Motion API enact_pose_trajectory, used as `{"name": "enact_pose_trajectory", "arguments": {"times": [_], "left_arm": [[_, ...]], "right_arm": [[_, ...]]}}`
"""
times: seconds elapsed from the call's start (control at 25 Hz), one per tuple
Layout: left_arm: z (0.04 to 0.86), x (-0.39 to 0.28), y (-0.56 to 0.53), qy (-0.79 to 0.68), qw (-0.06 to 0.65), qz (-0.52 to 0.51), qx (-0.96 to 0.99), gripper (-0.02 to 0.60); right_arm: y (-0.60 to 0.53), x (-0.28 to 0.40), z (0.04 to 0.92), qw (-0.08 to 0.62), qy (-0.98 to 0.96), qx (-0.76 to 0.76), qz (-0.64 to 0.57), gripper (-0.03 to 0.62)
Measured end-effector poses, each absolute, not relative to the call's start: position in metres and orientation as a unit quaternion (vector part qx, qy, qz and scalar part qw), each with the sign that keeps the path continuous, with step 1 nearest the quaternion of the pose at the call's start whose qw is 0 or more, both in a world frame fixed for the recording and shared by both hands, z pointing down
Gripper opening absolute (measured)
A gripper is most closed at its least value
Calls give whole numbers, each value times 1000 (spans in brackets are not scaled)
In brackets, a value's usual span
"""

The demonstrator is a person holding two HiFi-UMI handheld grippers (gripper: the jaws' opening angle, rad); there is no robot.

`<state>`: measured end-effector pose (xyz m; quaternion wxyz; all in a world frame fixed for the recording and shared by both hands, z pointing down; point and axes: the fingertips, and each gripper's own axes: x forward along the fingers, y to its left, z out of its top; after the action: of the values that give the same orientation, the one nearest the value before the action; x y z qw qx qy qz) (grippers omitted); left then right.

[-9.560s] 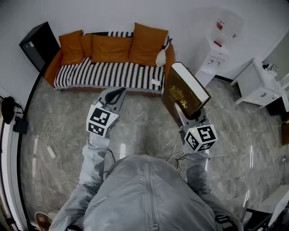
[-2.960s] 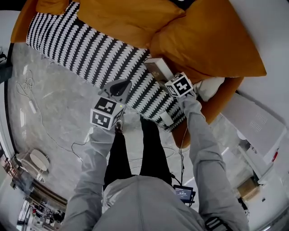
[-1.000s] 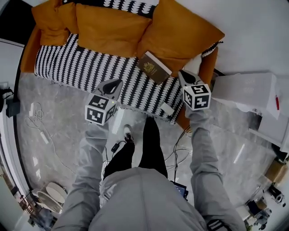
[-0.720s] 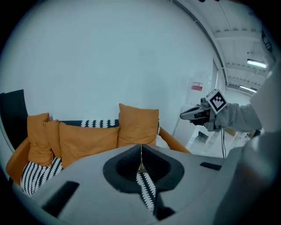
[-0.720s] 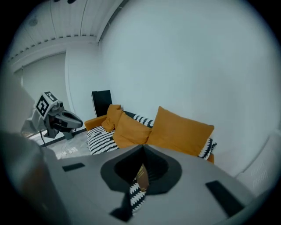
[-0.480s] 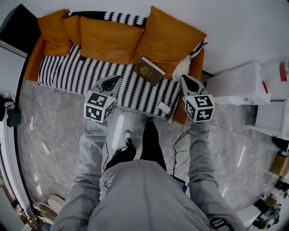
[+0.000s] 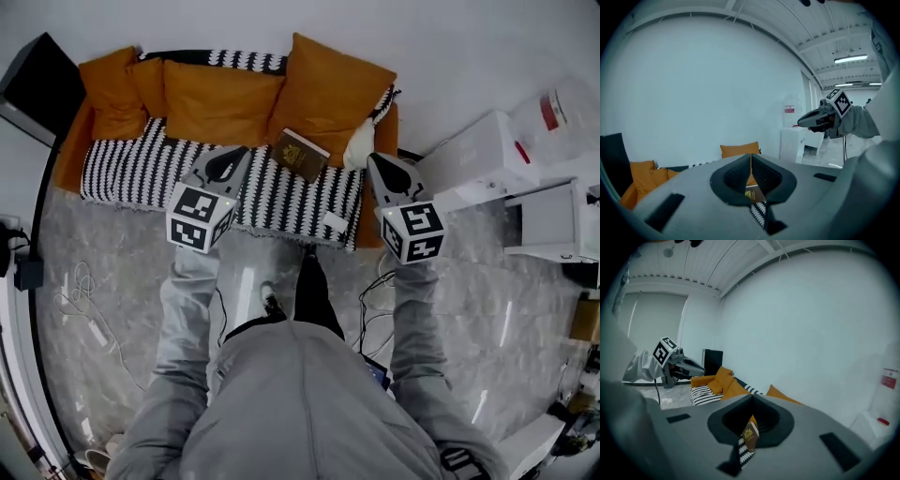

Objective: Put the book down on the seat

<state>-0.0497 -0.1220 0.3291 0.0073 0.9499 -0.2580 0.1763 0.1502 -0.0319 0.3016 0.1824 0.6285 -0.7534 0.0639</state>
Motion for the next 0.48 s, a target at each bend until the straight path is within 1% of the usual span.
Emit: {"name": "enact_pose_trajectory", "arguments": {"times": [0.48], "left_arm": [[250, -64, -56, -224, -72, 140, 962, 28]], "right_arm": [[42, 116, 217, 155, -745, 649, -1, 29]]}}
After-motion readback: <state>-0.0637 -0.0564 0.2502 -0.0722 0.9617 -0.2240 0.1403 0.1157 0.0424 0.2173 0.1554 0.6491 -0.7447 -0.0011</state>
